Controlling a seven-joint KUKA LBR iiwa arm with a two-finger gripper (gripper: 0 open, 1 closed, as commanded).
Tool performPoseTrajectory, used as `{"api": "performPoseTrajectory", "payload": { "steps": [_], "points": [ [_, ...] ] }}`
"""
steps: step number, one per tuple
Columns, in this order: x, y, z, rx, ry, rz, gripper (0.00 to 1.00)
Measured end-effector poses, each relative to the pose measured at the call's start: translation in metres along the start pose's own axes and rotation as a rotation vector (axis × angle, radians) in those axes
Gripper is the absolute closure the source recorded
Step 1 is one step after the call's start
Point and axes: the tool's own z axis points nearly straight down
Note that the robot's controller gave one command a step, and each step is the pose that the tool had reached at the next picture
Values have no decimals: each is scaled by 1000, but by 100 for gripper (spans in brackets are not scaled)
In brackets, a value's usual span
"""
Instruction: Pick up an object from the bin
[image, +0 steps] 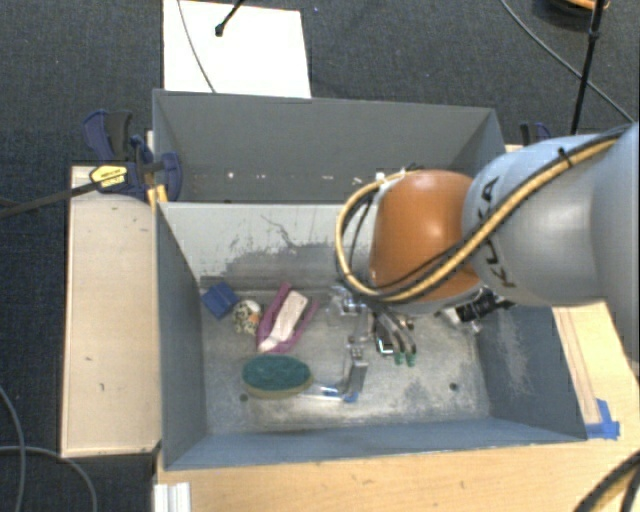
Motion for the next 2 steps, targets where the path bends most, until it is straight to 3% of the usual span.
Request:
{"api": "performPoseTrajectory", "payload": {
  "steps": [1,2],
  "points": [
    [20,42,75,0,1,131,0],
    [18,41,72,-1,-6,137,100]
  ]
}}
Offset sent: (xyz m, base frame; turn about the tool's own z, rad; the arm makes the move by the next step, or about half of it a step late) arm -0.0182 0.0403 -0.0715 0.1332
